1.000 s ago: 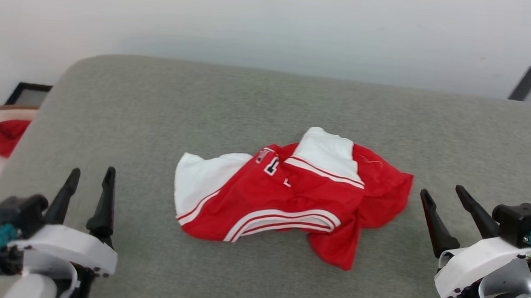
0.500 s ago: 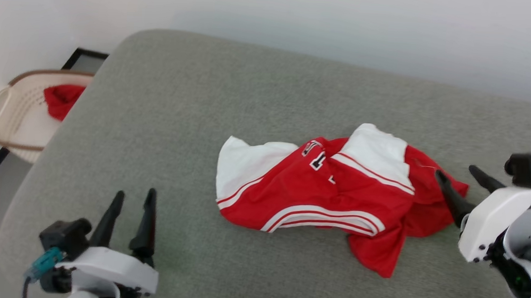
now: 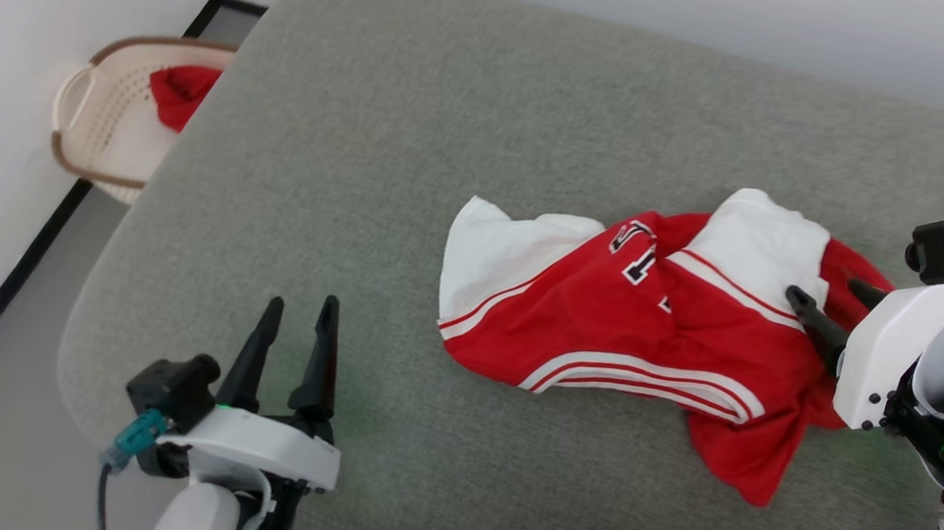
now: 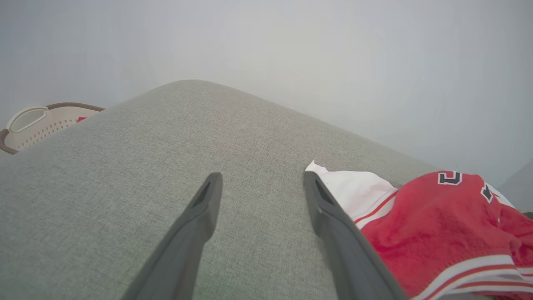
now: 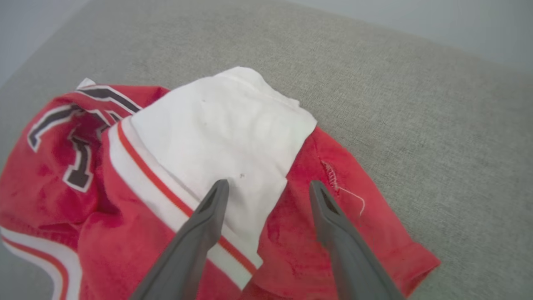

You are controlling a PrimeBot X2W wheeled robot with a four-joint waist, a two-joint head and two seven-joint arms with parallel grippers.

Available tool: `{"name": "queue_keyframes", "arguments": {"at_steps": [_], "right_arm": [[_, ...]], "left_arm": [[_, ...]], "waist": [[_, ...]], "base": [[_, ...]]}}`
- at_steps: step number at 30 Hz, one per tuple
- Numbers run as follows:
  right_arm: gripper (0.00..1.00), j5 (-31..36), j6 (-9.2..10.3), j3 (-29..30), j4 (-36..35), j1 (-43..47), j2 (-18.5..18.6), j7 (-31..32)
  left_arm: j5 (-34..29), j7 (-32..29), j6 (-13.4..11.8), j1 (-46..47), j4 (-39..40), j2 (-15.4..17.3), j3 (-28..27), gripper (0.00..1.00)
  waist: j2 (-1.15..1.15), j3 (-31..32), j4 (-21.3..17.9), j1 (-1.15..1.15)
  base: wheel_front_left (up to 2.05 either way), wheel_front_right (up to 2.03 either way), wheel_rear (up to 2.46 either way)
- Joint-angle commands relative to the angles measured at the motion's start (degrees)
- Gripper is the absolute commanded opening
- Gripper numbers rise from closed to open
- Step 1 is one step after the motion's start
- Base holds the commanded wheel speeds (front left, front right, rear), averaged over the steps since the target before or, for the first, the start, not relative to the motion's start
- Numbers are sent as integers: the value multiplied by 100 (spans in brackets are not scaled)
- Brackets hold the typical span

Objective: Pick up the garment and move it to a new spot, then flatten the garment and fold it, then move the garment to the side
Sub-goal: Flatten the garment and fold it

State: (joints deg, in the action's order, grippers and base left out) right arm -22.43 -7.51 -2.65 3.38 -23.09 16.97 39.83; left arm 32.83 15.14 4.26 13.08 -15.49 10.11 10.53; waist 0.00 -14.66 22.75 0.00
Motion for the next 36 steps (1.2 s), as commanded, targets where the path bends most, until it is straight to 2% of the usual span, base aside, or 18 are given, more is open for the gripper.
{"name": "queue_keyframes", "arguments": {"at_steps": [1,7,8,9,11,12,13,23,36], "right_arm": [[100,-48,4,-24,31,-88,9,55],[100,-54,4,-67,201,-115,-13,209],[89,-51,4,-67,228,-116,-13,221],[48,-33,4,-67,250,-111,-12,218],[7,-4,4,-99,286,-120,-10,216],[7,-4,4,-99,286,-120,-10,216],[0,0,4,-107,300,-129,-9,224],[0,9,4,-9,138,-181,97,53],[0,-35,4,707,-378,486,61,-270]], "left_arm": [[-110,-6,84,81,-41,-104,-68,100],[-328,-5,231,173,-155,-348,-304,100],[-358,-6,244,176,-168,-373,-338,100],[-382,-5,260,175,-184,-399,-381,100],[-421,-5,281,166,-218,-445,-452,100],[-421,-5,281,166,-218,-445,-452,100],[-438,-5,290,159,-235,-459,-478,100],[-576,-5,325,60,-309,-466,-686,100],[-773,-4,327,-291,-135,-161,-1010,100]], "waist": [[0,-234,226,0],[0,-314,343,0],[0,-318,354,0],[0,-319,364,0],[0,-314,377,0],[0,-314,377,0],[0,-308,379,0],[0,-113,187,0],[0,452,-545,0]], "base": [[0,0,0],[0,0,0],[0,0,0],[0,0,0],[0,0,0],[0,0,0],[0,0,0],[0,0,0],[0,0,0]]}}
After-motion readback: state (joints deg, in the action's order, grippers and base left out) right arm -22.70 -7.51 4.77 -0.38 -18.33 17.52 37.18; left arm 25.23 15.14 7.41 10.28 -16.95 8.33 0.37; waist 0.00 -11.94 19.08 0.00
